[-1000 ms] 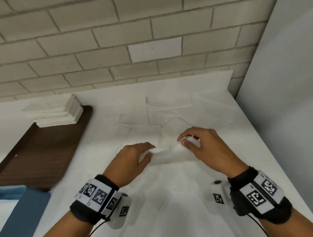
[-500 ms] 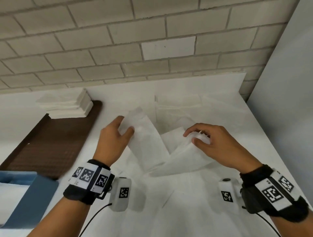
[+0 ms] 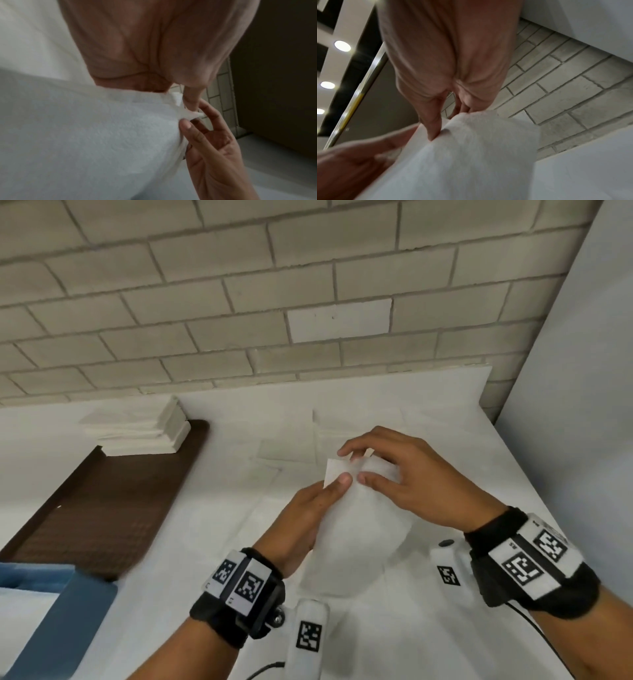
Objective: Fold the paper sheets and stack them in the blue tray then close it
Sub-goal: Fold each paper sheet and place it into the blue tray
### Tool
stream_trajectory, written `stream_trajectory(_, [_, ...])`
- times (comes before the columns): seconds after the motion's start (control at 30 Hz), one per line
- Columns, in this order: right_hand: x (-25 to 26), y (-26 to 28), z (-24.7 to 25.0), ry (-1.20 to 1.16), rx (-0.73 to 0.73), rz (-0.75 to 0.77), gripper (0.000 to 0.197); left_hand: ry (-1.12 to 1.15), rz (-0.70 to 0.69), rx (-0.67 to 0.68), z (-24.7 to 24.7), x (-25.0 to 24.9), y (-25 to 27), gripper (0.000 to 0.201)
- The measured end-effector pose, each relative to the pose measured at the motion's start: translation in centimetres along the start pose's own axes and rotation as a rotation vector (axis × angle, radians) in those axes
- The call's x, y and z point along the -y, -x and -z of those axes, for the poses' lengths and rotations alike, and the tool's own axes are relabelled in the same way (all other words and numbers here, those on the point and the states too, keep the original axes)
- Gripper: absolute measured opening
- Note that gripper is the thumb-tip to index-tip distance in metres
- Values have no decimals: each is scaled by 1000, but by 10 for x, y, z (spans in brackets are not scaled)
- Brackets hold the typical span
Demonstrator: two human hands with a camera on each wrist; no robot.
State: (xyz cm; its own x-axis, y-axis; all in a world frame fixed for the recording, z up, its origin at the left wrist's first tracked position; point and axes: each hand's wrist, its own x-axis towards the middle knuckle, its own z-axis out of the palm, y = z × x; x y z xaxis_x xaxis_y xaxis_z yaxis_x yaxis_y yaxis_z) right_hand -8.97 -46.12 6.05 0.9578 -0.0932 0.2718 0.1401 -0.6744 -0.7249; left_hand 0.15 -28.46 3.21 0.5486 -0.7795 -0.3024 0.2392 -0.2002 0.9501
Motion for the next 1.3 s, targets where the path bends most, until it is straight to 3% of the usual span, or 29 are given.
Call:
stream_trajectory(0.13, [-18, 4, -19, 132, -191, -82, 42, 179, -12, -126, -7, 23, -1, 29])
stream_trajectory(0.2, [-22, 15, -28, 151, -367, -242, 54, 273, -28, -195, -11, 29, -2, 29])
stream_trajectory(0.27, [-19, 28, -36, -43, -437, -418, 64, 335, -65, -270, -13, 30, -3, 28])
stream_trajectory(0.37, [-15, 41, -54, -417, -373, -490, 56, 356, -113, -343, -11, 31, -4, 26])
stream_trajectory(0.5, [-25, 41, -62, -331, -461, -469, 32, 381, -102, -350, 0, 37, -2, 32])
stream_trajectory(0.63, [-26, 40, -46, -339, -348, -439, 20, 341, -114, -423, 19, 36, 0, 29])
stream_trajectory(0.73, [-17, 31, -44, -512, -253, -417, 31, 285, -135, -381, 21, 33, 3, 28])
stream_trajectory(0.83, [-14, 19, -65, -563, -258, -445, 42, 255, -131, -343, 14, 34, 5, 31])
stream_trajectory(1.0, [-10, 8, -99, -665, -144, -629, 66, 386, -38, -336, 23, 36, 22, 48])
stream_trajectory(1.13, [14, -8, -137, -577, 37, -500, 53, 280, -1, -279, 44, 44, 47, 40])
stream_trajectory(1.23, [30, -20, -156, -613, 146, -419, 42, 242, -15, -339, 65, 47, 65, 37])
stream_trajectory(1.3, [34, -22, -160, -707, 212, -446, 50, 248, -51, -401, 81, 46, 78, 36])
